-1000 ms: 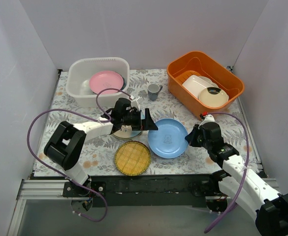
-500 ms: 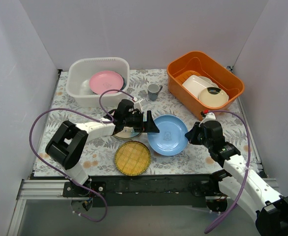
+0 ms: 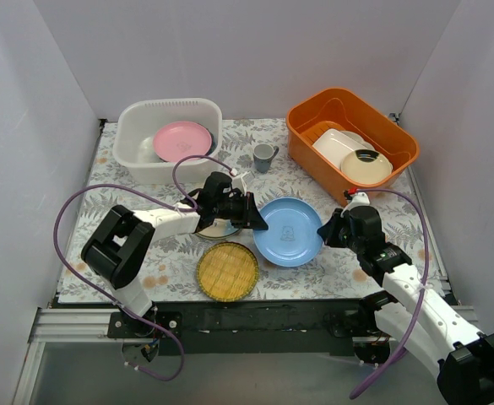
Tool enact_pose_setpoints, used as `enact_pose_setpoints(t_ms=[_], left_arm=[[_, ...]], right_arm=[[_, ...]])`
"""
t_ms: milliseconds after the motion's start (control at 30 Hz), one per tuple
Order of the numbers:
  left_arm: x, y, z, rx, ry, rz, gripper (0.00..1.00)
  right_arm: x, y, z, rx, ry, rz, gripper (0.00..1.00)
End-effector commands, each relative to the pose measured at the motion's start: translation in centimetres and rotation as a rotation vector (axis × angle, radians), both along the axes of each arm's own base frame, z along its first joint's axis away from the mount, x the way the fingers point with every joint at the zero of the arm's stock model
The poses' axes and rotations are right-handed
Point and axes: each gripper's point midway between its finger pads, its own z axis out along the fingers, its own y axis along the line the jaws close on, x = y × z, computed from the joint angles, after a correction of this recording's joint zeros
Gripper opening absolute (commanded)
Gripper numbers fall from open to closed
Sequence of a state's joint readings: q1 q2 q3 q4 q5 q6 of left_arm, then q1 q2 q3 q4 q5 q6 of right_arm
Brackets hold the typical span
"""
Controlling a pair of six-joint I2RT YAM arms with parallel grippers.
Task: Place the plates into the plastic bin on the countertop
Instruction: Pick up the plate at the center of the board.
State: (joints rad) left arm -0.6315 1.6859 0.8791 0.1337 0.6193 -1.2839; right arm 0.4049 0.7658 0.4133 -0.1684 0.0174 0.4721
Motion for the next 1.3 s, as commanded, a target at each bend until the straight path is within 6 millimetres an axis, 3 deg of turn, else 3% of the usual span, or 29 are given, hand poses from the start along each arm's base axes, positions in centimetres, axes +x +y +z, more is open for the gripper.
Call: enact_pose_setpoints(t_ms=[0,133,333,533,700,933,1133,1267], left_arm=[[0.1,-0.9,1.6,-0.045,-0.037,-0.029,0.00],[0.2,-1.0,1.4,-0.046,-0.033,-0.032,0.00],[0.2,-0.9,1.7,-0.040,-0.039,-0.017,0.00],[0.4,-0.6,1.3,-0.018,-0.042,0.000,0.00],[0.6,-0.7,1.2,-0.021,-0.045,0.008,0.00],[0.7,-0.4,1.3,-0.011,-0.051,0.022,0.00],[0.9,-0.4,1.6,-0.009,-0.063,0.031,0.00],[1.1,-0.4,1.3,-0.009,-0.060,0.041,0.00]], right_arm=[[1.1,0.6,2.4,0.037,-0.069,0.004,0.01],[1.0,0.5,2.6,0.036,-0.074,0.004,0.01],[1.0,0.5,2.4,0.036,-0.072,0.004,0.14],[1.0,0.3,2.0,0.027,-0.068,-0.003,0.42],[0.9,0.1,2.2,0.013,-0.080,0.002,0.54],[0.7,0.2,2.0,0.014,-0.085,0.017,0.83],[0.6,0.2,1.7,0.010,-0.078,0.020,0.97],[0.5,0.0,2.0,0.000,-0.094,0.025,0.98]])
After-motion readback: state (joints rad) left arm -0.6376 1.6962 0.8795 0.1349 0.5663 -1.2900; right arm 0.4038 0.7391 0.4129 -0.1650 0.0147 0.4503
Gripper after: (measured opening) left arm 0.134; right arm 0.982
